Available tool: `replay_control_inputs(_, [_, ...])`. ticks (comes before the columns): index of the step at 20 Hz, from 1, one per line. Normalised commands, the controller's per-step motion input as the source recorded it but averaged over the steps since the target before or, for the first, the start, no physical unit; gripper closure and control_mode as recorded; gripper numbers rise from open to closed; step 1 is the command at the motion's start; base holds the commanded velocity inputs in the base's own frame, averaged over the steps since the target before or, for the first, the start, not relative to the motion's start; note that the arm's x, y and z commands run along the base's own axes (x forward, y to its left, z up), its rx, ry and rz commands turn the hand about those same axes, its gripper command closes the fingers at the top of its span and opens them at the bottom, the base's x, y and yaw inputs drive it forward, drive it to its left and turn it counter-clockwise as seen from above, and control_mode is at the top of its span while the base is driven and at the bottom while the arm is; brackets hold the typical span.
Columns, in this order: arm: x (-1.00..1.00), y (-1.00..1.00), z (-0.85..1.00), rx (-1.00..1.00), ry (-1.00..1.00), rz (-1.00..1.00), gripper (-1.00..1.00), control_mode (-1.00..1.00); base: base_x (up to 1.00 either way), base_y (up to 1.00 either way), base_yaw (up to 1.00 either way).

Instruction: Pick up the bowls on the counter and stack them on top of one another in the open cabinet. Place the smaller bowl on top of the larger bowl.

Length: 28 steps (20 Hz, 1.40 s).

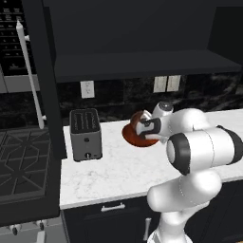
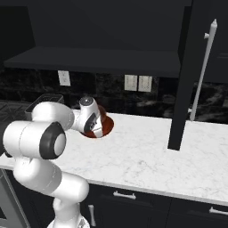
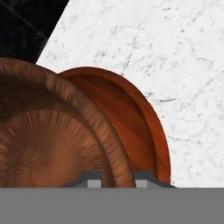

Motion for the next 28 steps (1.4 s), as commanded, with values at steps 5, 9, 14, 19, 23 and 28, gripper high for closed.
replay_control_inputs(5, [0.17, 0.08, -0.28, -0.01, 0.02, 0.11, 1.0, -1.0, 0.0, 0.0, 0.0])
replay_control_inputs(9, [0.23, 0.0, -0.34, 0.0, 0.03, 0.05, 1.0, -1.0, 0.0, 0.0, 0.0])
replay_control_inputs(14, [0.32, 0.0, -0.33, 0.0, 0.0, 0.01, 1.0, -1.0, 0.0, 0.0, 0.0])
replay_control_inputs(19, [0.36, 0.0, -0.19, 0.0, 0.0, 0.0, 1.0, -1.0, 0.0, 0.0, 0.0])
replay_control_inputs(23, [0.15, 0.0, -0.04, 0.0, 0.0, 0.0, -1.0, -1.0, 0.0, 0.0, 0.0])
replay_control_inputs(28, [0.0, 0.0, 0.01, 0.0, 0.0, 0.0, -1.0, -1.0, 0.0, 0.0, 0.0])
